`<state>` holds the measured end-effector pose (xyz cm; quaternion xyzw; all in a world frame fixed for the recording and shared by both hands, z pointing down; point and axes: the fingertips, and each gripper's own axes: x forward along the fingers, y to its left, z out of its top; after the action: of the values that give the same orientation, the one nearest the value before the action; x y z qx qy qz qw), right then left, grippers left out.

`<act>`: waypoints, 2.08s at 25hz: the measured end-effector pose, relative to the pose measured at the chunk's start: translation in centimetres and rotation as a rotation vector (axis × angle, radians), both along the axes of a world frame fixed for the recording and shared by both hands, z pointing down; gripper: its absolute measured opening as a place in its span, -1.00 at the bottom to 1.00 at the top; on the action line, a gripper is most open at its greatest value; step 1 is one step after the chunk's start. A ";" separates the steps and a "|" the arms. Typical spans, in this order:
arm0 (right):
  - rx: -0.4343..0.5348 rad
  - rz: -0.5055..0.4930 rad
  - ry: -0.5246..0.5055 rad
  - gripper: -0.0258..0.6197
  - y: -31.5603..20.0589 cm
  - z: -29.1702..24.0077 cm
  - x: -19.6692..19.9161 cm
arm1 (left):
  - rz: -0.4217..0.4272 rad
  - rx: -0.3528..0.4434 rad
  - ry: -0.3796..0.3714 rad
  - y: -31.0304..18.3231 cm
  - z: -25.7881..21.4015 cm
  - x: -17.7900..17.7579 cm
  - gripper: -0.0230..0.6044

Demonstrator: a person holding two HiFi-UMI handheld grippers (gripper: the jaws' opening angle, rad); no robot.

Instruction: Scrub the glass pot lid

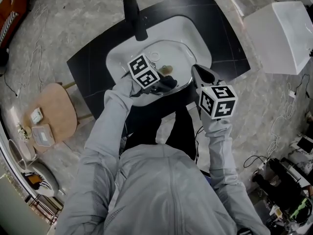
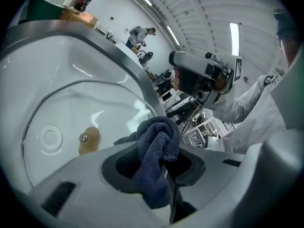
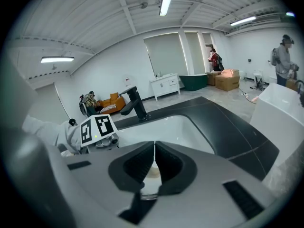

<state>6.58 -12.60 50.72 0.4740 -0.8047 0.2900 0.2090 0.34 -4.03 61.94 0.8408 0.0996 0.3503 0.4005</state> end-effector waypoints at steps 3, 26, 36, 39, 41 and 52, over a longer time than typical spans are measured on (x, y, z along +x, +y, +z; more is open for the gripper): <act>0.002 -0.015 -0.003 -0.83 -0.6 0.1 -0.8 | -0.014 -0.010 -0.037 -0.1 0.4 -1.4 -0.51; -0.034 -0.092 -0.040 -0.83 -2.3 1.6 -3.5 | -0.142 0.206 -0.412 -4.6 6.1 -9.5 -0.51; -0.067 -0.112 -0.045 -0.83 -2.2 2.8 -3.3 | -0.336 0.366 -0.597 -8.8 8.7 -12.3 -0.51; -0.073 -0.114 -0.051 -0.83 -2.3 3.0 -3.3 | -0.379 0.400 -0.623 -9.7 9.8 -12.5 -0.51; -0.077 -0.115 -0.053 -0.83 -2.4 3.1 -3.1 | -0.392 0.405 -0.632 -9.9 9.9 -12.3 -0.51; -0.111 -0.130 -0.051 -0.83 -2.7 4.4 -1.8 | -0.475 0.450 -0.687 -12.9 11.1 -11.4 -0.51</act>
<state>4.76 -15.31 55.08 0.4008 -0.8215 0.3320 0.2330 -11.09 -16.95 73.02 0.7416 -0.3120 0.5198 0.2872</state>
